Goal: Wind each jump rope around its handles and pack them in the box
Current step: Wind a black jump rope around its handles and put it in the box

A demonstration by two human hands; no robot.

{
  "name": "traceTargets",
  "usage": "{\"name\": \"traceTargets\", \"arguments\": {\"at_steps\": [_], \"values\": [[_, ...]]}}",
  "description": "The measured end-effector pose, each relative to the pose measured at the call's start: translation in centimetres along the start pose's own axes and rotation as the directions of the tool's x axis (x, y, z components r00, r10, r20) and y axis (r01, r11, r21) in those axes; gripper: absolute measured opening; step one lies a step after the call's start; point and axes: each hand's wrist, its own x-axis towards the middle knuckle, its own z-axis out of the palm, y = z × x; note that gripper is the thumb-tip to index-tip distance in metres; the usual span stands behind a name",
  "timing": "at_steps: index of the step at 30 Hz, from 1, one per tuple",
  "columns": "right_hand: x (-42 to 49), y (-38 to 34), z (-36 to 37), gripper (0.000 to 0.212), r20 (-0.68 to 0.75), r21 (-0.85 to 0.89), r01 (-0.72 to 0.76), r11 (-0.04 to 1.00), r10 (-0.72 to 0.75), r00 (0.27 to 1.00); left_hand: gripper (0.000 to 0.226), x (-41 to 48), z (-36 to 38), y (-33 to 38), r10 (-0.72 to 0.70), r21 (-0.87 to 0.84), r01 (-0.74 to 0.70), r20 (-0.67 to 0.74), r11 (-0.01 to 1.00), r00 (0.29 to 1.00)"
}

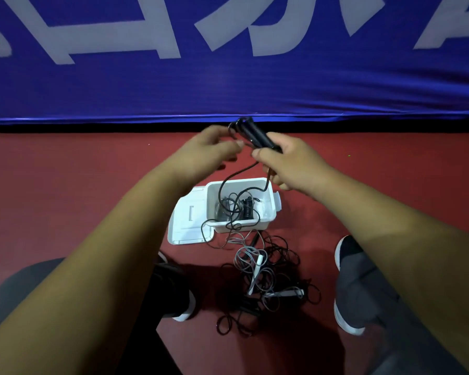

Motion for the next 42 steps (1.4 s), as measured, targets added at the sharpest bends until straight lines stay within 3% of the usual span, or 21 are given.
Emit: {"name": "traceTargets", "arguments": {"at_steps": [3, 7, 10, 13, 17, 19, 24, 31, 34, 37, 40, 42], "values": [[-0.2, 0.3, 0.7, 0.011, 0.05, -0.157, 0.091, 0.983, -0.084, 0.995, 0.033, -0.1, 0.1, 0.6, 0.127, -0.124, -0.127, -0.006, 0.984, 0.992], [-0.4, 0.9, 1.1, 0.019, 0.088, -0.238, 0.112, 0.965, -0.093, 0.992, 0.013, -0.4, 0.9, 0.6, 0.22, 0.009, -0.221, 0.077, 0.975, 0.973], [-0.3, 1.0, 1.2, 0.045, 0.05, -0.227, 0.043, 0.973, -0.033, 0.998, 0.005, -0.2, 1.1, 0.5, 0.223, 0.079, -0.226, 0.046, 0.971, 0.974], [-0.3, 0.6, 1.1, 0.036, 0.073, -0.112, -0.043, 0.993, 0.052, 0.996, 0.005, -0.1, 1.1, 0.5, 0.231, 0.09, -0.232, 0.022, 0.969, 0.973], [-0.6, 0.3, 0.9, 0.018, 0.176, -0.001, -0.06, 0.998, 0.059, 0.983, 0.006, -0.2, 0.8, 0.4, 0.206, 0.068, -0.206, 0.01, 0.976, 0.979], [-0.7, 0.3, 0.6, 0.016, 0.213, -0.023, -0.046, 0.999, 0.05, 0.976, 0.009, -0.3, 0.8, 0.4, 0.184, 0.053, -0.184, 0.018, 0.981, 0.983], [-1.0, 0.2, -0.5, 0.02, 0.308, -0.259, 0.022, 0.966, 0.061, 0.95, 0.011, -0.5, 1.0, 0.4, 0.155, 0.124, -0.165, 0.088, 0.978, 0.984], [-0.9, 0.4, -0.4, 0.019, 0.223, -0.208, -0.025, 0.978, 0.073, 0.972, 0.011, -0.1, 1.6, 0.2, 0.161, 0.052, -0.164, 0.059, 0.985, 0.985], [-0.6, 0.3, -0.5, 0.015, 0.199, -0.098, -0.067, 0.993, 0.086, 0.976, 0.026, 0.2, 1.8, 0.1, 0.177, -0.094, -0.176, -0.002, 0.98, 0.984], [-0.5, 0.2, -0.3, 0.005, 0.168, 0.193, -0.105, 0.976, 0.073, 0.983, 0.061, 1.4, 1.4, -0.7, 0.074, -0.246, -0.076, -0.017, 0.966, 0.997], [-0.1, -0.3, -0.9, 0.004, 0.11, 0.338, -0.112, 0.935, 0.078, 0.991, 0.076, 1.6, 1.6, -2.2, 0.001, -0.155, 0.033, 0.215, 0.987, 0.977], [0.0, -0.5, -1.3, 0.002, 0.075, 0.355, -0.105, 0.929, 0.083, 0.994, 0.068, 0.8, 2.4, -2.7, 0.019, 0.021, -0.028, 0.35, 0.999, 0.936]]}}
